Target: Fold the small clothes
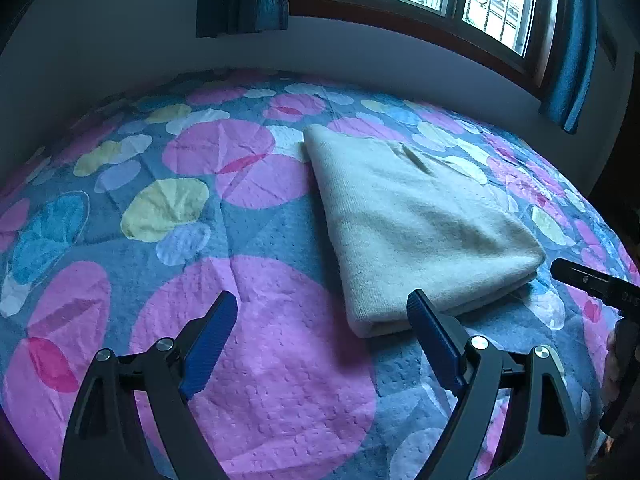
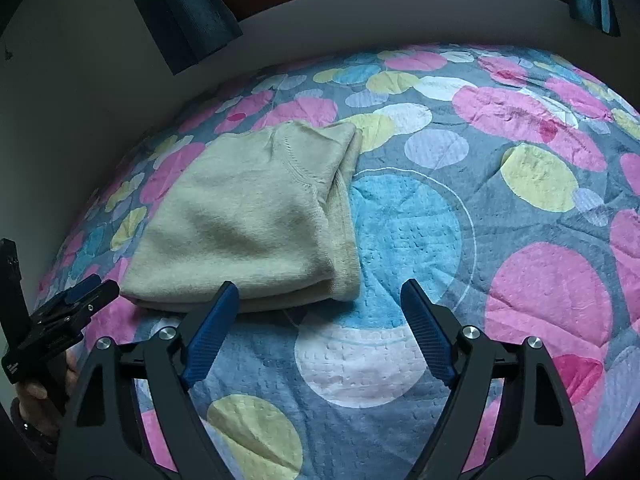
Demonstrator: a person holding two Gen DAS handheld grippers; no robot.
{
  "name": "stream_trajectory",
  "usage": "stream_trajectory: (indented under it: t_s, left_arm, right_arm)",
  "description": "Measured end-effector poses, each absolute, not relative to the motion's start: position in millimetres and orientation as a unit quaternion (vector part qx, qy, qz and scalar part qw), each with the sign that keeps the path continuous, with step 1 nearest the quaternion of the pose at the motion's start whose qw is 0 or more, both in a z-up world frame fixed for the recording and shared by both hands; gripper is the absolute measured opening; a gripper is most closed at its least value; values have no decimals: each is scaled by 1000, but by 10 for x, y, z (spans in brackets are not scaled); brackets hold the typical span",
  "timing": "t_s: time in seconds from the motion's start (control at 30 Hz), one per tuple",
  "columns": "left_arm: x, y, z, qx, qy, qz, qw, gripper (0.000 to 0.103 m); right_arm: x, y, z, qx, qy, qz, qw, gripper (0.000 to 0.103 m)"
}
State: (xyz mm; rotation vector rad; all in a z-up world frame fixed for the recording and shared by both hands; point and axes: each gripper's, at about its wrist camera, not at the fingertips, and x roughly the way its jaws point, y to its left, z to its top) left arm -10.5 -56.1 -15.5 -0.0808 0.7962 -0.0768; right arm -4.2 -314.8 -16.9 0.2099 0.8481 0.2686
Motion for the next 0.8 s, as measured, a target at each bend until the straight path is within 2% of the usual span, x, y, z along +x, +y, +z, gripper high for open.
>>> stream_trajectory:
  t_s: [0.8]
  left_arm:
    - [-128,-526,-135,-41,383,-19,922,86]
  right_arm:
    - [-61,-3133,-177,89,404,118,903,88]
